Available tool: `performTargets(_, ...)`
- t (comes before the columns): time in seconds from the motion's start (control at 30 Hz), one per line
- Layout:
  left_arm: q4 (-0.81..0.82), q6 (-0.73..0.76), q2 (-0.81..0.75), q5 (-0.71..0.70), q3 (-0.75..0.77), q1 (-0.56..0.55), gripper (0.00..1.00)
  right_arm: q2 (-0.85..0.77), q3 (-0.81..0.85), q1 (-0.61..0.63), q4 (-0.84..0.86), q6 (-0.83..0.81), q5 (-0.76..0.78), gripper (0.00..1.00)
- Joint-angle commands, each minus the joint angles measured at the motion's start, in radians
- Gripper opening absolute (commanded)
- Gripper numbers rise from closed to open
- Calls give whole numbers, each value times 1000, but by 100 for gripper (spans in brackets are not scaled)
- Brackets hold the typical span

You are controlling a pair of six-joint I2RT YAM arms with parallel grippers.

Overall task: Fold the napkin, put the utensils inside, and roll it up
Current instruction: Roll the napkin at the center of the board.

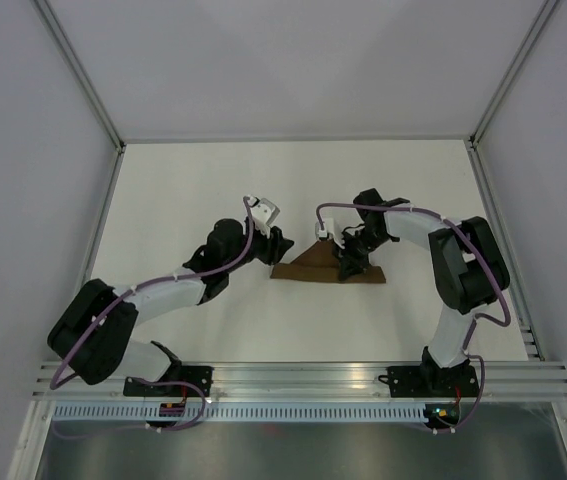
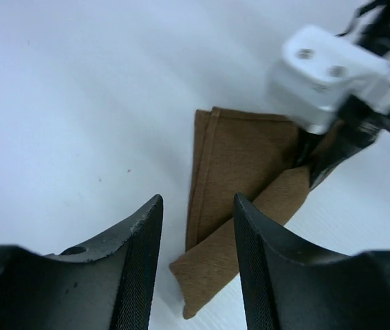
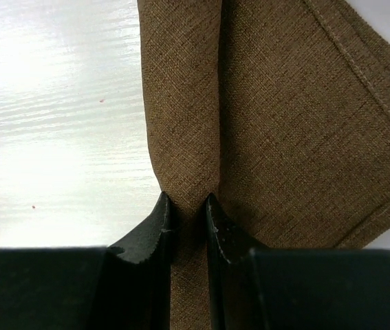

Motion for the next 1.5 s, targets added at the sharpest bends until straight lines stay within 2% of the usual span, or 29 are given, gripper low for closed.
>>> performTargets(0.0, 232, 187, -81, -128, -68, -78, 50, 112, 45, -11, -129, -69, -42, 7)
performTargets(0.07, 215, 254, -87, -147, -59, -135, 51, 145, 65, -19, -146, -69, -43, 7)
performTargets(0.13, 161, 373, -71, -147, -34, -181, 76, 169, 100, -17, -167, -68, -45, 7)
performTargets(0.17, 161, 466, -45, -183, -25, -241, 99, 190, 113, -19, -173, -66, -46, 6)
performTargets(0.2, 154, 502, -28, -202, -13, -269, 100, 199, 129, -21, -179, -65, -48, 6)
performTargets(0.23, 78, 528, -9, -202, 9, -290, 100, 211, 139, -21, -186, -63, -49, 6)
performTargets(0.47, -49, 747, 175, -288, 133, -425, 98, 241, 163, -25, -192, -46, -34, 6)
performTargets(0.63, -139, 814, 305, -308, 220, -448, 92, 251, 162, -27, -186, -40, -33, 6)
performTargets(0.8, -176, 878, 377, -328, 259, -448, 91, 259, 163, -28, -181, -35, -26, 6)
performTargets(0.9, -227, 880, 416, -326, 297, -447, 85, 261, 165, -31, -176, -32, -25, 5)
performTargets(0.93, -241, 881, 425, -322, 316, -447, 78, 264, 165, -30, -176, -31, -25, 5)
performTargets(1.0, -265, 875, 449, -314, 331, -447, 72, 262, 165, -31, -176, -29, -26, 5)
performTargets(1.03, -287, 872, 457, -302, 345, -447, 63, 262, 163, -31, -176, -29, -25, 5)
performTargets(1.13, -325, 851, 479, -276, 374, -442, 56, 261, 163, -31, -176, -28, -28, 5)
performTargets(1.2, -347, 831, 483, -256, 374, -436, 42, 255, 159, -31, -173, -25, -29, 5)
performTargets(1.3, -383, 786, 492, -237, 385, -430, 32, 253, 153, -34, -172, -19, -33, 5)
performTargets(1.37, -422, 748, 509, -213, 415, -427, 19, 248, 146, -34, -175, -15, -34, 6)
performTargets(1.4, -451, 737, 517, -211, 422, -425, 15, 244, 143, -36, -170, -9, -34, 7)
performTargets(1.47, -475, 704, 531, -159, 441, -421, 2, 221, 130, -37, -158, 6, -39, 16)
